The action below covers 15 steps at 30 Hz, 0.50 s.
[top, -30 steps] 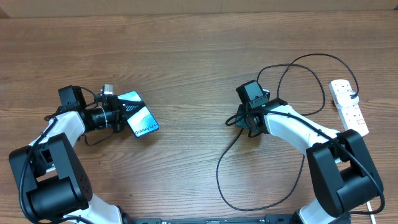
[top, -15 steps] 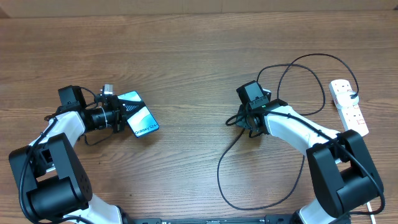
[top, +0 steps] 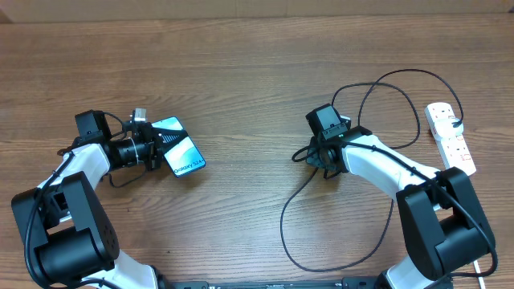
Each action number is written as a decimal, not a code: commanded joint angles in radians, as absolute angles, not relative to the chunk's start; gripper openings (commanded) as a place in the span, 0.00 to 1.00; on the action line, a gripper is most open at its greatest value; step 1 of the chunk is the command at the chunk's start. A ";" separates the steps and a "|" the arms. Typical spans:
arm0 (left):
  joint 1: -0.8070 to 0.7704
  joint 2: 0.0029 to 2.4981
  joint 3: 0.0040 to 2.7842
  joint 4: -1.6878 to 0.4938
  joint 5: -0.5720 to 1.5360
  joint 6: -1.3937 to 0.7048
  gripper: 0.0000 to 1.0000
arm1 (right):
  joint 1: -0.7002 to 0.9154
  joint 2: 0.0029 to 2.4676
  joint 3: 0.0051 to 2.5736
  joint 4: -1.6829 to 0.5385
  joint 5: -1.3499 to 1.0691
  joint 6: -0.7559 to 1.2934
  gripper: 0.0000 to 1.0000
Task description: Plug charger to phone and switch on socket
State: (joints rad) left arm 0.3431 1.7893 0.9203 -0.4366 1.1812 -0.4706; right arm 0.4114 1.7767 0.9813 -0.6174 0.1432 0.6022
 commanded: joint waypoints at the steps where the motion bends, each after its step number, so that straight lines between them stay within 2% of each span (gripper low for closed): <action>1: 0.347 1.760 0.925 -0.430 1.285 -0.457 0.04 | 0.394 1.796 1.018 -0.685 0.081 0.598 0.04; 9: 0.347 1.760 0.925 -0.430 1.361 -0.456 0.04 | 0.392 1.795 1.043 -0.713 0.047 0.555 0.04; 15: 0.346 1.760 0.925 -0.423 1.451 -0.440 0.04 | 0.379 1.795 1.081 -0.709 -0.239 0.353 0.04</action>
